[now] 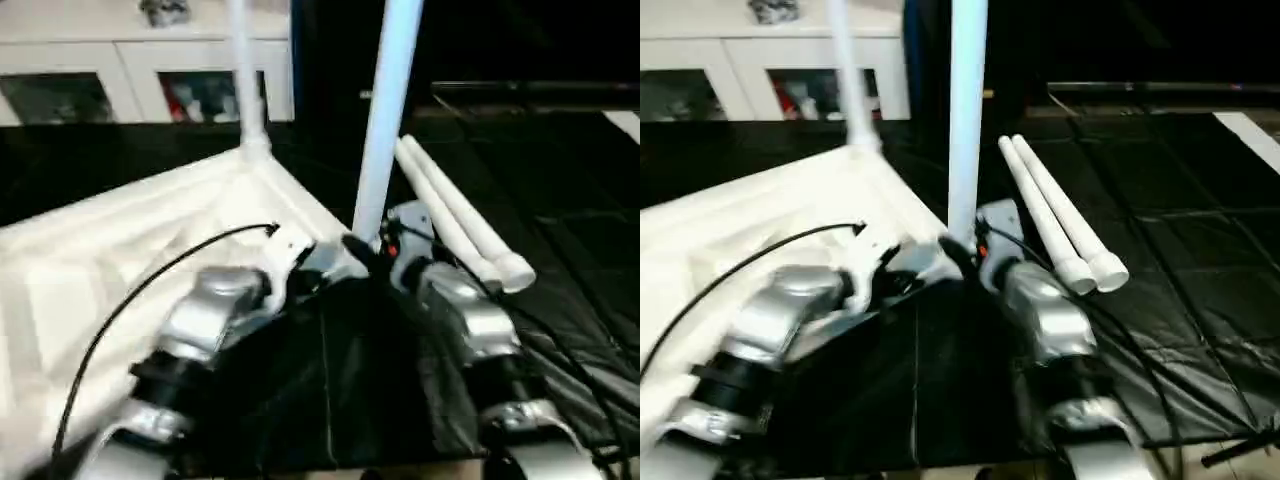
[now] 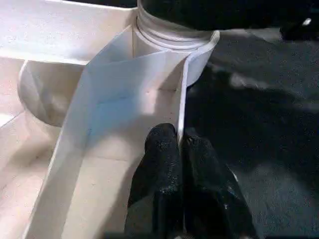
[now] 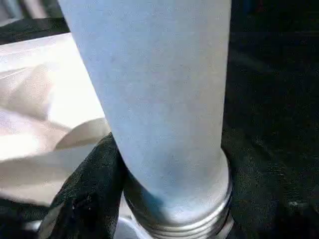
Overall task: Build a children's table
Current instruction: Rotate leg to tighten
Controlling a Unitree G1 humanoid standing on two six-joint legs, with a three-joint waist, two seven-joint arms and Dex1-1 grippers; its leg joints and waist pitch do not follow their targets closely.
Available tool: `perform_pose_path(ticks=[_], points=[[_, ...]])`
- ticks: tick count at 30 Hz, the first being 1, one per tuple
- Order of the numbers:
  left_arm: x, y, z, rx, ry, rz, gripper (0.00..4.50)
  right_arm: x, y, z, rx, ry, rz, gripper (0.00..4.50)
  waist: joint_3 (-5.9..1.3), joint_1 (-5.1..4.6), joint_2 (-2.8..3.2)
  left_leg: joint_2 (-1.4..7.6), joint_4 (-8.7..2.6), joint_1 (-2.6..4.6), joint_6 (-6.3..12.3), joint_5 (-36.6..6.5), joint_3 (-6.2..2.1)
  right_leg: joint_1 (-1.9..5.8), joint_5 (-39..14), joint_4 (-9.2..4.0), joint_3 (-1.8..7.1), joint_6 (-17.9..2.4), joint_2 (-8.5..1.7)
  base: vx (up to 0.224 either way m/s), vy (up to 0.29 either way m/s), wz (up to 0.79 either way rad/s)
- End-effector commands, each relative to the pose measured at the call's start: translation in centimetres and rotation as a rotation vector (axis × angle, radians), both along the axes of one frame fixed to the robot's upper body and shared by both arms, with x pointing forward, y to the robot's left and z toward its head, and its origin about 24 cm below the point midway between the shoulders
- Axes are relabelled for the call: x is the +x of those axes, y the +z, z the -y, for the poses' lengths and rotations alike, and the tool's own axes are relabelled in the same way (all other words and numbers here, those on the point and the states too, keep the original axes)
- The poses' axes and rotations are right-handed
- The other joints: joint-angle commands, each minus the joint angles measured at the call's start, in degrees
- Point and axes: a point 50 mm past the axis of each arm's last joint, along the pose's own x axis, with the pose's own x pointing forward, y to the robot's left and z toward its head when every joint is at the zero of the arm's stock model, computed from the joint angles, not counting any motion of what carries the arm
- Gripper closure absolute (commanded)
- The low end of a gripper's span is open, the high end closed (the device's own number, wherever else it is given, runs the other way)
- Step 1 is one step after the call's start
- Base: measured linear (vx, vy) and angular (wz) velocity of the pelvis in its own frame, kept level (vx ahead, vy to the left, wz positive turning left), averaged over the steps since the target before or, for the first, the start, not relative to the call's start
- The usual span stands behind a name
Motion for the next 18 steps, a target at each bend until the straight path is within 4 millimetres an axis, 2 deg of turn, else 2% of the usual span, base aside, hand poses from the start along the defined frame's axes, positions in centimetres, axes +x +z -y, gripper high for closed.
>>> perform_pose_path(ticks=[1, 2, 3, 6, 7, 10, 11, 14, 18], points=[[0.0, 2.3, 2.8, -0.099, -0.049, 0.090, 4.50, -1.6, -1.8, -4.3, 0.049, 0.165, -0.101, 1.54, -3.50, 0.45, -0.37, 3.37, -4.15, 0.06, 3.02, -12.66, -1.67, 2.32, -21.80, -5.01, 4.05, -7.15, -6.35, 0.050, 0.007, 0.02], [0.0, 2.3, 2.8, -0.097, -0.052, 0.091, 4.50, -1.7, -1.8, -4.3, 0.059, 0.167, -0.100, 1.34, -3.53, 0.49, -0.40, 3.36, -4.13, 0.03, 3.29, -12.11, -1.61, 2.32, -20.75, -4.89, 4.11, -7.43, -6.27, 0.000, 0.000, 0.00], [-0.1, 2.2, 2.6, -0.091, -0.061, 0.091, 4.50, -1.6, -1.7, -4.1, 0.057, 0.166, -0.091, 1.34, -3.62, 0.55, -0.27, 3.33, -4.09, -0.06, 3.81, -10.80, -1.53, 2.40, -18.53, -4.58, 4.18, -8.05, -6.18, 0.000, 0.000, 0.00], [-0.1, 2.1, 2.3, -0.080, -0.063, 0.090, 4.50, -1.6, -1.5, -3.9, 0.059, 0.166, -0.080, 1.01, -3.81, 0.77, -0.39, 3.25, -3.92, -0.13, 4.74, -8.57, -1.32, 2.59, -15.69, -4.24, 4.25, -9.13, -6.16, 0.000, 0.000, 0.00], [-0.2, 1.8, 1.6, -0.061, -0.078, 0.095, 4.50, -1.6, -1.1, -3.1, 0.063, 0.184, -0.053, 0.92, -3.85, 0.99, -0.15, 3.19, -3.90, -0.13, 5.08, -7.89, -1.32, 2.62, -15.18, -4.23, 4.24, -9.12, -6.14, 0.000, 0.000, 0.00], [-0.3, 1.7, 0.8, -0.029, -0.114, 0.110, 4.50, -1.7, -0.8, -2.0, 0.038, 0.217, -0.020, 0.64, -4.06, 0.92, -0.32, 3.24, -3.89, -0.53, 5.84, -6.19, -1.37, 2.98, -12.52, -3.81, 4.18, -9.24, -6.01, 0.000, 0.000, 0.00], [-0.3, 1.7, 0.7, -0.024, -0.119, 0.111, 4.50, -1.7, -0.8, -1.8, 0.026, 0.221, -0.016, 0.64, -4.09, 0.94, -0.24, 3.34, -3.84, -0.48, 6.00, -5.65, -1.34, 2.91, -11.76, -3.76, 4.18, -9.43, -6.01, 0.000, 0.000, 0.00], [-0.5, 1.5, -0.1, 0.013, -0.167, 0.125, 4.50, -1.9, -0.4, -0.1, 0.001, 0.275, 0.016, 0.24, -4.33, 1.03, -0.18, 3.37, -3.64, -0.47, 6.58, -4.66, -1.31, 2.97, -8.83, -3.34, 4.24, -10.13, -5.87, 0.000, 0.000, 0.00], [-0.8, 1.2, -1.5, 0.035, -0.294, 0.131, 4.50, -2.5, 1.0, 2.2, -0.028, 0.423, 0.092, 0.06, -4.67, 1.38, -0.01, 3.48, -3.22, -0.75, 8.45, -2.70, -1.37, 2.86, -3.94, -2.66, 4.14, -11.19, -5.73, 0.000, 0.000, 0.00]])
